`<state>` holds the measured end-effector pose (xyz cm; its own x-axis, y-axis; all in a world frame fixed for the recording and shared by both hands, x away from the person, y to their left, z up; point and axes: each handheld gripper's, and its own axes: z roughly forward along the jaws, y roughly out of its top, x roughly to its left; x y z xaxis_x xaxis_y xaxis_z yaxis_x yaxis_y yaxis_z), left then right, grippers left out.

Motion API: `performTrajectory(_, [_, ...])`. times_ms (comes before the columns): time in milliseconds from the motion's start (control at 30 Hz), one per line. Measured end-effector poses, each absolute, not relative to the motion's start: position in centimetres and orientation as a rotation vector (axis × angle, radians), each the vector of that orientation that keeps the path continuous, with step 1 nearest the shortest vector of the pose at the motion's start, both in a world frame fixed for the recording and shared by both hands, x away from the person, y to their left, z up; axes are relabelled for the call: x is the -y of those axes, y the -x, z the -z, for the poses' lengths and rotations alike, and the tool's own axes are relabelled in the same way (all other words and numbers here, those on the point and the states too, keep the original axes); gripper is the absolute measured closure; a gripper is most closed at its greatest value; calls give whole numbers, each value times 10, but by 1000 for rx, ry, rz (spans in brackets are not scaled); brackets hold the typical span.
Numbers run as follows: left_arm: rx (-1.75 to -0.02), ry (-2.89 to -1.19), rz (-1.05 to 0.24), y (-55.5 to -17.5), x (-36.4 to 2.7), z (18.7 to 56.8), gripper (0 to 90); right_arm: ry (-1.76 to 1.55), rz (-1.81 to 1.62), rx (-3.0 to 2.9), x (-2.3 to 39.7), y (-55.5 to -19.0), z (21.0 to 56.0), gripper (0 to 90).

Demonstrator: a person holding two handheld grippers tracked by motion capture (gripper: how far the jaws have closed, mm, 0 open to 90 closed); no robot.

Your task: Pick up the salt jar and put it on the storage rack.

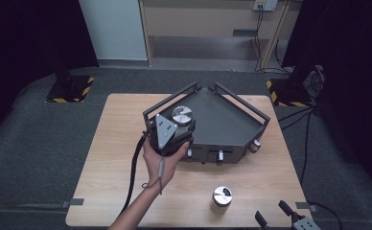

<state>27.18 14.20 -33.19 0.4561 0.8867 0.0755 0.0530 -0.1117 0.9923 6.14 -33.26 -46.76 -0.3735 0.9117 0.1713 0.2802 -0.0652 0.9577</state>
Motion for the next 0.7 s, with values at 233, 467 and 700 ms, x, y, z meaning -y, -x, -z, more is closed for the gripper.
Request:
performTrajectory(233, [-870, -1533, -898, -311, -125, 331, 304, -1280, -1473, -1660, 333, -63, 468, 52])
performTrajectory(467, [-930, -1552, -898, -352, -104, 341, 304, -1265, -1485, -1678, 333, -65, 468, 53])
performTrajectory(700, [-1010, -1583, -899, -379, -92, 357, 304, -1270, -1492, -1685, 334, -68, 469, 53])
